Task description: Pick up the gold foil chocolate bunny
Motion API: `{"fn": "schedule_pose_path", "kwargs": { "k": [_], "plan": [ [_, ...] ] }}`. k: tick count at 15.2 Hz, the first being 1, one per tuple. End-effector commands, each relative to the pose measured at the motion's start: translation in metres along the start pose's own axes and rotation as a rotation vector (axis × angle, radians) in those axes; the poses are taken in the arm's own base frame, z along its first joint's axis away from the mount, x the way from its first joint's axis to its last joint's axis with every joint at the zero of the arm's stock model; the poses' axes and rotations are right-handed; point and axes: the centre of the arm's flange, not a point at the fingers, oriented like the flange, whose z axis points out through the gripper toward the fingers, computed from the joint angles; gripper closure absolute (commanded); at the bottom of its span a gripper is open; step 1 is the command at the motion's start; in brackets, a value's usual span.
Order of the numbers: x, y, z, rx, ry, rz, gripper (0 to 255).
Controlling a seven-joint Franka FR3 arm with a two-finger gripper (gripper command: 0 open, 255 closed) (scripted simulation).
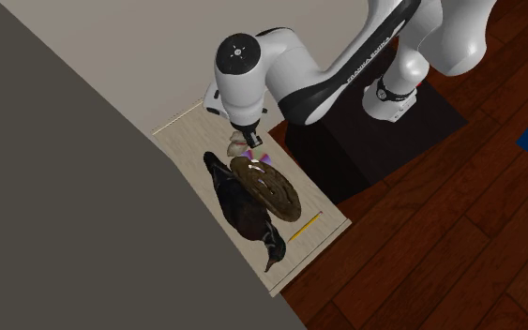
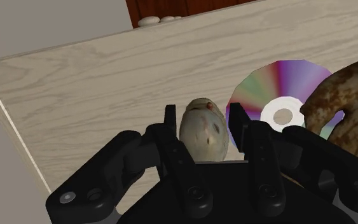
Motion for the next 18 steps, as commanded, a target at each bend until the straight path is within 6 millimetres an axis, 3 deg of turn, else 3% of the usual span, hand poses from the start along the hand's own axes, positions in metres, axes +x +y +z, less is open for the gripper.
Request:
{"fn": "schedule_pose_path", "kwargs": {
  "k": [1,7,18],
  "plan": [
    [0.000,0.000,0.001,0.000,-0.001,0.000,255],
    [0.000,0.000,0.000,0.000,-0.001,0.000,255],
    [-0.001,0.006,-0.057,0.000,-0.001,0.000,255]
  ]
}}
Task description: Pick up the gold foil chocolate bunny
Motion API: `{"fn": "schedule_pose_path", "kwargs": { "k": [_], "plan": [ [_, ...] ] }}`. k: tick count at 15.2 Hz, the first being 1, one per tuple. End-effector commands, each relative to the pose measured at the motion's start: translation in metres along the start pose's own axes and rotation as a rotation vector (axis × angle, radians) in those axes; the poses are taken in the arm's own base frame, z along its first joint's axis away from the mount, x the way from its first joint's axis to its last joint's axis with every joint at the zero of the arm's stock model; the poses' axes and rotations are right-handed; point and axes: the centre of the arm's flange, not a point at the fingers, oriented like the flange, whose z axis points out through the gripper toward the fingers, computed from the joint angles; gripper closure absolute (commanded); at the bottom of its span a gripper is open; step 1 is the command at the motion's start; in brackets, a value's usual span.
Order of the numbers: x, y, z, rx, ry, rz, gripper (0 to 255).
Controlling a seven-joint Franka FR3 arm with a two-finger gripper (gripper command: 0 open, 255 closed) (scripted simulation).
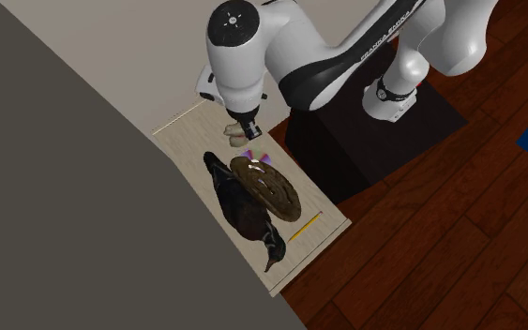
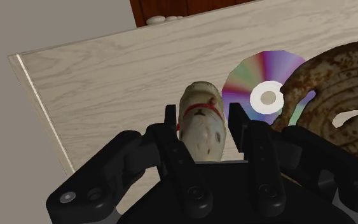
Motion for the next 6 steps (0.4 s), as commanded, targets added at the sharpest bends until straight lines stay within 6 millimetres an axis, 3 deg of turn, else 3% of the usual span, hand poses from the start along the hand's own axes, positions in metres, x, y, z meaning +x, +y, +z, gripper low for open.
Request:
{"fn": "schedule_pose_path", "kwargs": {
  "k": [1,6],
  "plan": [
    [-0.001,0.001,-0.011,0.000,0.000,0.000,255],
    [-0.002,0.003,-0.027,0.000,0.000,0.000,255]
  ]
}}
